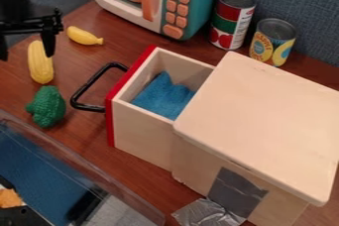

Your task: Put the corn inside the drawer

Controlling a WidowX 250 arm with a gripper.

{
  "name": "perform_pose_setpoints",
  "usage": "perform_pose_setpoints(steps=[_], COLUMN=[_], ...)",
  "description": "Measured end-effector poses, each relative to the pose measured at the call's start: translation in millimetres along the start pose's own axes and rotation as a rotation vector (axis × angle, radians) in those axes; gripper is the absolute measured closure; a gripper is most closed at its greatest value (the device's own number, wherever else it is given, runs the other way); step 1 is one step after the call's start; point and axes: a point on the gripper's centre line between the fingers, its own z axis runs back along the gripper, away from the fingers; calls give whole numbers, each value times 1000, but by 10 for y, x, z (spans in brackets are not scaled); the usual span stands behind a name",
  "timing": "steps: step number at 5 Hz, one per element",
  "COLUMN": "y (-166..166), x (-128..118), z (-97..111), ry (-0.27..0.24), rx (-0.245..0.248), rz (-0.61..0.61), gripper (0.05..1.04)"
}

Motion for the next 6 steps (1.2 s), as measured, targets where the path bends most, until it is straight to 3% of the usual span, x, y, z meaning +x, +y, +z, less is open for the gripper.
perform_pose_setpoints(steps=[3, 5, 6], y=[103, 118, 121], x=[277, 212, 195], z=[-290, -485, -593], ry=[-23, 16, 27], rx=[29, 37, 27], rz=[84, 101, 95], gripper=[83, 85, 143])
